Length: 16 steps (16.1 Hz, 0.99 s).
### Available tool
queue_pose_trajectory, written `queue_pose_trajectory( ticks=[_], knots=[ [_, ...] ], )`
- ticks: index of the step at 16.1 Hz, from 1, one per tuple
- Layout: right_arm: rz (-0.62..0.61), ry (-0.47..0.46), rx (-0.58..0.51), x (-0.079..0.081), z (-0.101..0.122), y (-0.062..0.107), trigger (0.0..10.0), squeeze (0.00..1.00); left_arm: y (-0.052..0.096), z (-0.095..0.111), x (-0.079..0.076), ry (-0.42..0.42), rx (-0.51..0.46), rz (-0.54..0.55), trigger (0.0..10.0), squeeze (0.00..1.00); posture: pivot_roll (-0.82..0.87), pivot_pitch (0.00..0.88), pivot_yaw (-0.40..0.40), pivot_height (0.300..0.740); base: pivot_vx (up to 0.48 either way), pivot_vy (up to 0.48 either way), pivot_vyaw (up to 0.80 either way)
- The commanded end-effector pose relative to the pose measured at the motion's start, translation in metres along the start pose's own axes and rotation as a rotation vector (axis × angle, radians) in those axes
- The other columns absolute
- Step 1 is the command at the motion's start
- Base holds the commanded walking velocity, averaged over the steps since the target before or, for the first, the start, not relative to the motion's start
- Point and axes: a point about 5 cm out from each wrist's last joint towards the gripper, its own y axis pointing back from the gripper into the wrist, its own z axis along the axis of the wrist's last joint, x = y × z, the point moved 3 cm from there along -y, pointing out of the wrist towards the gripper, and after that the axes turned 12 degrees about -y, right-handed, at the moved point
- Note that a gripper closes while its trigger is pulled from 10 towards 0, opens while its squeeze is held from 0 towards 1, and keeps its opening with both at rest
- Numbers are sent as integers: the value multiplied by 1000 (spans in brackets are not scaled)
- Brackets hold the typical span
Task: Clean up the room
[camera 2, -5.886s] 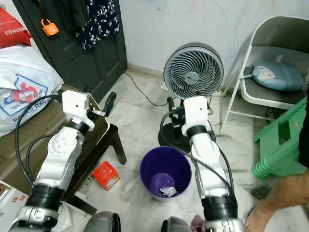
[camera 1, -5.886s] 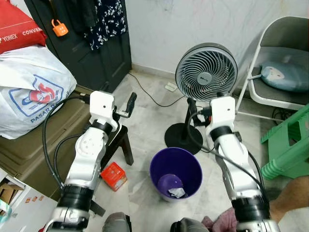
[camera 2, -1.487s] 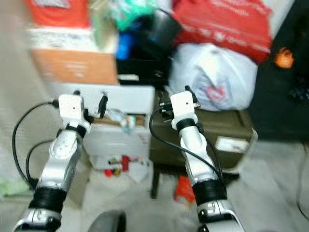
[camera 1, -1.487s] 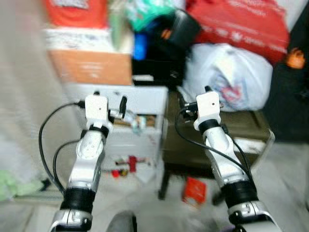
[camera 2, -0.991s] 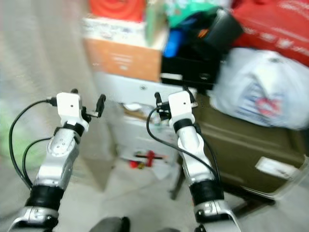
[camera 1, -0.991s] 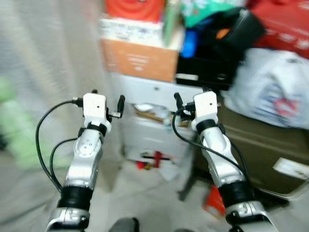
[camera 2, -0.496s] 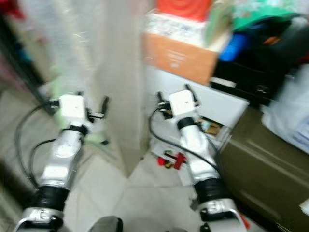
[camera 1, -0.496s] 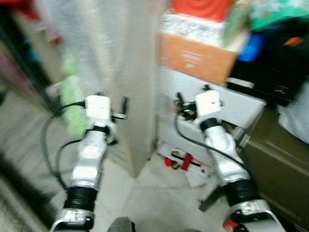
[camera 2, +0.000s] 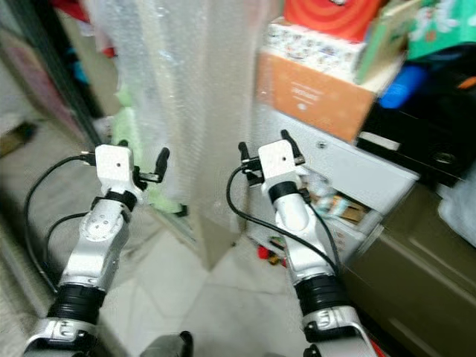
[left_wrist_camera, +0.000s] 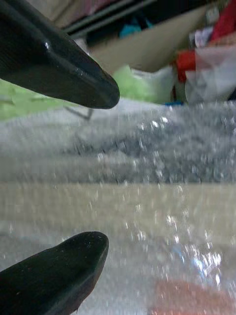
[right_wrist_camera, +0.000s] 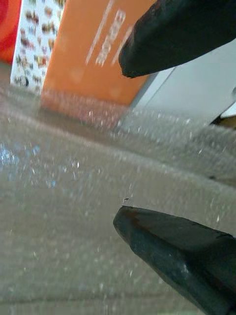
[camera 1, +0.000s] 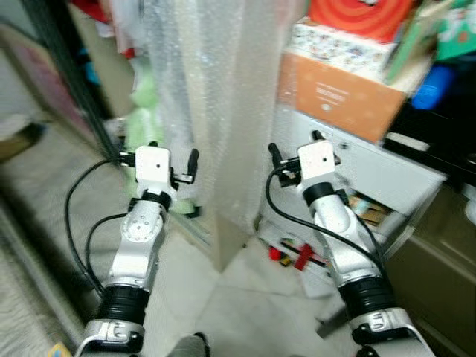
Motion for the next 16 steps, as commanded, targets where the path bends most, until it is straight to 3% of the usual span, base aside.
queue_pose_trajectory(
  ticks=[1, 7, 10, 13, 16],
  knots=[
    [10, -3, -10, 2, 2, -1, 10000, 0, -2, 1, 4, -15, 2, 10, 10000, 0, -5, 0, -16, 740, 0, 0, 800],
    [-1, 21, -31, -6, 8, 6, 10000, 0, 5, 0, 6, -31, 40, 12, 10000, 0, -5, 0, -15, 740, 0, 0, 800],
    [-11, 26, -13, -13, 7, 16, 10000, 0, 14, -4, 7, -42, 55, 14, 10000, 0, 0, 0, -17, 740, 0, 0, 800],
    [-28, 10, 16, -24, 6, 36, 10000, 0, 27, -12, 22, -48, 99, 55, 10000, 0, 4, 0, -15, 740, 0, 0, 800],
    [-30, 5, 33, -24, 3, 40, 10000, 0, 26, -13, 19, -47, 102, 46, 10000, 0, -1, 0, -12, 740, 0, 0, 800]
  ],
)
